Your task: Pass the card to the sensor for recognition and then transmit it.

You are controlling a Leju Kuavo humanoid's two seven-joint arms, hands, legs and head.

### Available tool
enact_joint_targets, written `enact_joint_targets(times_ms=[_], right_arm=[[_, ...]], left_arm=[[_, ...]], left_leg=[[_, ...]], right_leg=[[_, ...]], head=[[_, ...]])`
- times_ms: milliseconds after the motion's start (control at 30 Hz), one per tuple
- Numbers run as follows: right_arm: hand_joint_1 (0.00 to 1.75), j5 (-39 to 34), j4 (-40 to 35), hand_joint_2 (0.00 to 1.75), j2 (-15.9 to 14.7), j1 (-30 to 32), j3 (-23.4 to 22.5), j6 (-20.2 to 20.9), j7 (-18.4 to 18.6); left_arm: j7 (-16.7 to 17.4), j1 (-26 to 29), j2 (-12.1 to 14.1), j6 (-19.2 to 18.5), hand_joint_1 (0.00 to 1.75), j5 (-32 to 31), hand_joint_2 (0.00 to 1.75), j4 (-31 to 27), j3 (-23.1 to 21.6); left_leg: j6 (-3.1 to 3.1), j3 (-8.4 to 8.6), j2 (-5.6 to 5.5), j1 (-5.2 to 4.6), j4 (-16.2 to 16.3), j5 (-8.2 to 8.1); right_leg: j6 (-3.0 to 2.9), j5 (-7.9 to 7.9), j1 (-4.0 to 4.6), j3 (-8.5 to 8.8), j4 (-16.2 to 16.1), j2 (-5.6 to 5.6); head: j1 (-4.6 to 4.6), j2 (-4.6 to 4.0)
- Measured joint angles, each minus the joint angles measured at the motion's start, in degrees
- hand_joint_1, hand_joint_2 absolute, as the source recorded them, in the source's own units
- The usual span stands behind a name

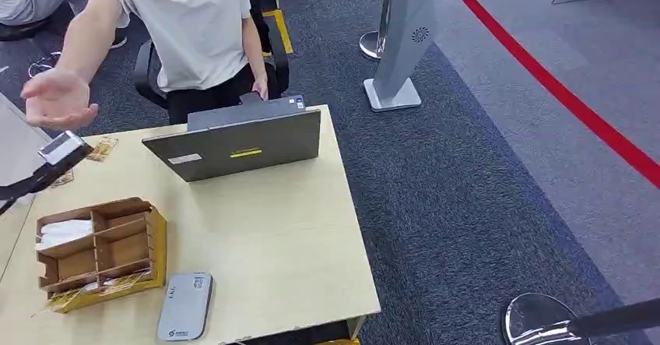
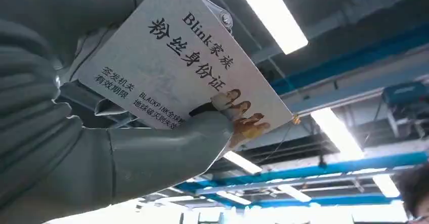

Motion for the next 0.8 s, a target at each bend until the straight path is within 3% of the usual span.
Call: enact_joint_targets(times_ms=[133,400,433,700,800], right_arm=[[0.0,-0.1,2.3,1.75,-0.3,-1.2,-0.5,0.1,-0.5],[0.0,0.0,4.4,1.75,-0.6,-2.4,-1.7,-0.4,-0.2],[0.0,0.1,4.6,1.75,-0.7,-2.6,-1.9,-0.5,-0.2],[0.0,0.2,6.4,1.75,-0.9,-3.8,-2.8,-0.2,-1.2],[0.0,0.3,6.5,1.75,-0.9,-3.8,-3.0,0.2,-1.0]], left_arm=[[1.1,-2.0,0.4,-0.2,1.75,-1.0,1.75,4.3,-0.1],[1.9,-2.5,0.5,-0.8,1.75,-0.9,1.75,6.6,-0.2],[1.9,-2.6,0.5,-1.1,0.0,-0.8,1.75,6.7,-0.2],[1.9,-2.9,0.1,-1.9,0.0,1.6,1.75,6.7,-0.4],[1.9,-2.0,-0.2,-0.2,0.0,1.4,1.75,4.5,-0.5]], left_leg=[[-0.01,-0.05,0.0,0.0,0.0,0.01],[-0.01,-0.17,0.01,-0.01,0.0,0.01],[-0.01,-0.17,0.01,-0.01,0.0,0.01],[-0.02,-0.18,0.02,-0.01,0.0,0.02],[-0.02,-0.19,0.02,-0.01,0.0,0.01]], right_leg=[[0.0,0.0,0.0,-0.04,0.0,0.01],[0.0,0.0,0.0,-0.19,0.0,0.01],[0.0,0.0,0.0,-0.19,0.0,0.01],[0.0,0.02,0.0,-0.2,0.0,0.03],[0.0,0.01,0.0,-0.2,0.0,0.04]], head=[[-0.04,0.02],[-0.04,0.0],[-0.04,0.02],[-0.04,0.0],[-0.04,0.02]])
